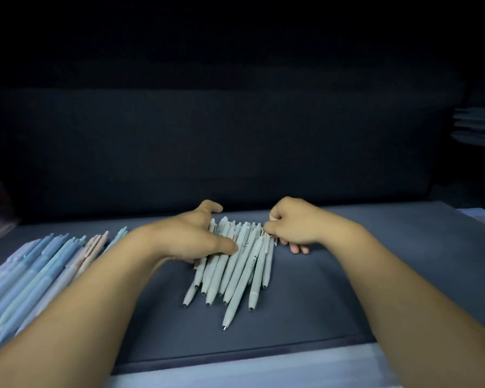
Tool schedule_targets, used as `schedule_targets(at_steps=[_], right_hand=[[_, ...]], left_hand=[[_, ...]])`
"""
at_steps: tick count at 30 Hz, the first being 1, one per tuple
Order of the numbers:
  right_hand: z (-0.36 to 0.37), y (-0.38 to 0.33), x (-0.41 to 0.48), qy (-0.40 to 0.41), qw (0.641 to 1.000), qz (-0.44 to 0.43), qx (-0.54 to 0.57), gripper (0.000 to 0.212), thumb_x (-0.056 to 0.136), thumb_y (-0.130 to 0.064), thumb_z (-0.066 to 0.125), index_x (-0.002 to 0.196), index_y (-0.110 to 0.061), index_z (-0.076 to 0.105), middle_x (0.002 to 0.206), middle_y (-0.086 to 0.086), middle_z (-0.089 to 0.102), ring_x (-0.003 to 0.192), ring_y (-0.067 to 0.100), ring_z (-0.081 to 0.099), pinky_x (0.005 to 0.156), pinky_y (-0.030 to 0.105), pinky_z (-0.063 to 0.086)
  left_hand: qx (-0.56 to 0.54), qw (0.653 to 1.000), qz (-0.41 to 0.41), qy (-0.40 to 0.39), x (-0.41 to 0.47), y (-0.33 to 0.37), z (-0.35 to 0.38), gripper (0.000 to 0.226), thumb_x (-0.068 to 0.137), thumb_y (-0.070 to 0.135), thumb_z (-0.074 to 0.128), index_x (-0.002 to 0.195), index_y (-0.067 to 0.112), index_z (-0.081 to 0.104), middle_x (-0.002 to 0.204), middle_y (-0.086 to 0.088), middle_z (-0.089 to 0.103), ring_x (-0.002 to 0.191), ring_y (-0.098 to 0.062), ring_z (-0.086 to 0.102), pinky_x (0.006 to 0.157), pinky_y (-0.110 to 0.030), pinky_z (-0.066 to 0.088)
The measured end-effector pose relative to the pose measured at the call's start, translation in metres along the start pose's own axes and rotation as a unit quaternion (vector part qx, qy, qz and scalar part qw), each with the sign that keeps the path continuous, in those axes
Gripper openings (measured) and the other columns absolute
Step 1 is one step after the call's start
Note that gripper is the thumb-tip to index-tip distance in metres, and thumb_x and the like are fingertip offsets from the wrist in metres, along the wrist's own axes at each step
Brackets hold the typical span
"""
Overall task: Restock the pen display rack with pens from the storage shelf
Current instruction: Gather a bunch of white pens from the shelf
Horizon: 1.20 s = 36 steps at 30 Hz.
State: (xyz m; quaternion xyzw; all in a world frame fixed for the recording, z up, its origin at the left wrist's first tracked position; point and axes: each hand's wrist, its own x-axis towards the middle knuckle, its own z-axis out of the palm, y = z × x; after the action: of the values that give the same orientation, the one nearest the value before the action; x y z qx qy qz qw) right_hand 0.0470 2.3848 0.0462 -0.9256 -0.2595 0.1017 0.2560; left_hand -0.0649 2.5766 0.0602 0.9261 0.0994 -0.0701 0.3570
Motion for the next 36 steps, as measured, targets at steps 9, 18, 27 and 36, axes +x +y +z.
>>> schedule_targets(at_steps=[9, 18, 27, 36], right_hand=[[-0.001, 0.001, 0.001, -0.007, 1.0, -0.021, -0.003, 0.026, 0.097, -0.02, 0.052, 0.074, -0.009, 0.057, 0.066, 0.012, 0.062, 0.044, 0.022, 0.055, 0.041, 0.028, 0.045], [0.002, 0.001, 0.001, 0.01, 0.999, -0.034, -0.011, 0.024, 0.097, -0.019, 0.053, 0.074, -0.01, 0.054, 0.065, 0.009, 0.061, 0.041, 0.019, 0.054, 0.037, 0.025, 0.042], [0.001, 0.003, 0.0, 0.013, 0.999, -0.039, 0.018, 0.024, 0.098, -0.019, 0.057, 0.077, -0.008, 0.056, 0.066, 0.011, 0.061, 0.038, 0.016, 0.053, 0.035, 0.023, 0.04], [0.003, 0.005, 0.006, 0.112, 0.988, -0.071, 0.075, 0.018, 0.095, -0.02, 0.062, 0.083, -0.006, 0.062, 0.066, 0.013, 0.066, 0.039, 0.012, 0.053, 0.039, 0.021, 0.038]], left_hand=[[0.135, 0.988, -0.009, 0.076, -0.002, 0.013, 0.018, 0.089, 0.082, 0.051, 0.073, 0.152, 0.029, 0.024, 0.119, 0.002, 0.056, 0.096, -0.011, 0.057, 0.082, -0.027, 0.044], [0.228, 0.969, 0.001, 0.095, 0.001, 0.029, 0.028, 0.069, 0.087, 0.031, 0.072, 0.14, 0.016, 0.031, 0.097, 0.0, 0.051, 0.099, -0.024, 0.058, 0.086, -0.038, 0.055], [0.176, 0.963, 0.038, 0.203, 0.006, 0.013, 0.025, 0.041, 0.085, 0.021, 0.068, 0.117, 0.016, 0.042, 0.096, -0.001, 0.057, 0.09, -0.028, 0.06, 0.072, -0.037, 0.051], [-0.275, 0.866, 0.18, 0.376, 0.004, 0.011, 0.0, 0.014, 0.077, 0.002, 0.074, 0.083, -0.002, 0.061, 0.065, -0.005, 0.061, 0.056, -0.014, 0.059, 0.048, -0.026, 0.048]])
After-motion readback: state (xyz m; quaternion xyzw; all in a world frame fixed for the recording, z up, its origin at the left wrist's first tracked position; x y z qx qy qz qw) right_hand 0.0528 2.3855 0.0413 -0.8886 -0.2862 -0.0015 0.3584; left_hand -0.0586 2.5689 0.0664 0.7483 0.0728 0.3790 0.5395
